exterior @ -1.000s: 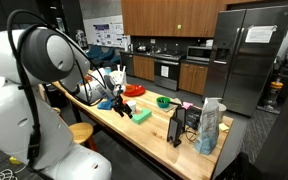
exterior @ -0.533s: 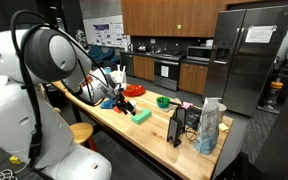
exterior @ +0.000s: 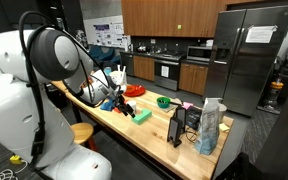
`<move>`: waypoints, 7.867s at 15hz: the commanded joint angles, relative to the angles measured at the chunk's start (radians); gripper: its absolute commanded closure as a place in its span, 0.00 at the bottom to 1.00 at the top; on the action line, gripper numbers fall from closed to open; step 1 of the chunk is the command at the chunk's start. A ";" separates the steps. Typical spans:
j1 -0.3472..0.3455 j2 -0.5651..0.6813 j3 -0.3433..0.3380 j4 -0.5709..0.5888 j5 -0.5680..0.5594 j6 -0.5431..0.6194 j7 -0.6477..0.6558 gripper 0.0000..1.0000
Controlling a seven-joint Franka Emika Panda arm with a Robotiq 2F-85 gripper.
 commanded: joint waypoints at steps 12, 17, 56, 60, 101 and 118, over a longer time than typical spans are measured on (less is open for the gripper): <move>-0.084 0.049 -0.107 -0.202 -0.443 0.379 0.347 0.00; -0.042 -0.177 -0.172 -0.250 -0.345 0.356 0.208 0.00; 0.208 -0.079 -0.316 -0.211 -0.768 0.423 0.484 0.00; 0.207 -0.068 -0.305 -0.192 -0.781 0.414 0.534 0.00; 0.115 0.145 -0.228 0.219 -0.832 0.417 0.620 0.00; 0.153 0.343 -0.187 0.156 -0.202 0.906 0.051 0.00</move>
